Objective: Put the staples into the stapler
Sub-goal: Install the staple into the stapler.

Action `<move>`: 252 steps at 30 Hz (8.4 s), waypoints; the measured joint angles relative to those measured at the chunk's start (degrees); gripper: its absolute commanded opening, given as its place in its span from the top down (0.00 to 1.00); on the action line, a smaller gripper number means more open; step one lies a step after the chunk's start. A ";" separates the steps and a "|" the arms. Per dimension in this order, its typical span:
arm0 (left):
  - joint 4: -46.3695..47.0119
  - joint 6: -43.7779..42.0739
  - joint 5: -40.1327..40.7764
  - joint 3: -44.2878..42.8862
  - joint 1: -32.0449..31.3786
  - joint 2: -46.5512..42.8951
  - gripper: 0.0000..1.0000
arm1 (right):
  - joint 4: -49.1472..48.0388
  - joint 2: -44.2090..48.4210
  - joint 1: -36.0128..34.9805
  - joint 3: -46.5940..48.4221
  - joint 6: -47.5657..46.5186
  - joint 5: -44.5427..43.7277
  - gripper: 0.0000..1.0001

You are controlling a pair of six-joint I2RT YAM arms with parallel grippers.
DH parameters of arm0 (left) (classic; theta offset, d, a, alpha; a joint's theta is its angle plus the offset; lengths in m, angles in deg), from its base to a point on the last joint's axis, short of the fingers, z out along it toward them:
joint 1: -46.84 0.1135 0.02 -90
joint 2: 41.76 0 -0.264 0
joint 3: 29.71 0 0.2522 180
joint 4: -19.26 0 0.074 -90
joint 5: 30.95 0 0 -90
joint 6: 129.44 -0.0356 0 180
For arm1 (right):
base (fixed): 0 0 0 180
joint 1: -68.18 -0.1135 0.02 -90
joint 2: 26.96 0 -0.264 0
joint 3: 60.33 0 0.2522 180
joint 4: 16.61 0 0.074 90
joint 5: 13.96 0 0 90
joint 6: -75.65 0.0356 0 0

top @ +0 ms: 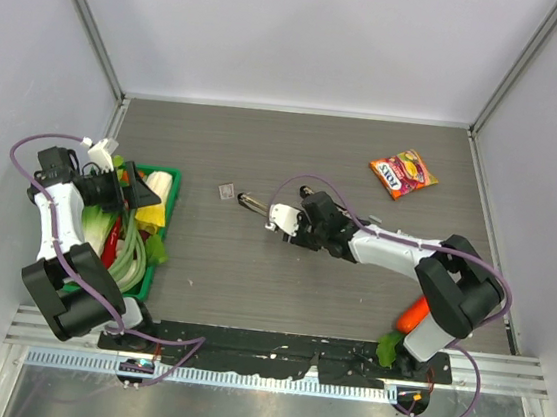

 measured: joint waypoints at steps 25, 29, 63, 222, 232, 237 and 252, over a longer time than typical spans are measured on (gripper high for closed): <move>0.00 -0.02 -0.33 0.00 0.00 0.37 0.00 | -5.33 -0.31 -0.68 -1.64 -2.32 -5.57 0.86; 0.00 -0.02 -0.33 0.00 0.00 0.37 0.00 | -4.24 1.05 -0.57 -1.64 -1.86 -4.26 0.87; 0.02 -0.07 -0.39 0.00 0.00 1.25 0.00 | -9.44 -0.87 -1.42 -3.61 -4.39 -9.14 0.68; 0.04 -0.20 -0.39 0.00 0.00 3.10 0.00 | 18.91 -5.49 21.38 11.06 6.88 37.97 0.91; 0.07 -0.20 -0.39 0.00 0.00 3.15 0.00 | 18.88 -5.49 22.21 11.61 8.00 38.99 0.92; 0.04 -0.20 -0.39 0.00 0.00 3.26 0.00 | 18.91 -5.49 22.21 11.61 7.91 38.99 0.92; 0.07 -0.20 -0.42 0.00 0.00 3.37 0.00 | 20.79 -6.14 22.21 11.82 6.69 39.19 0.92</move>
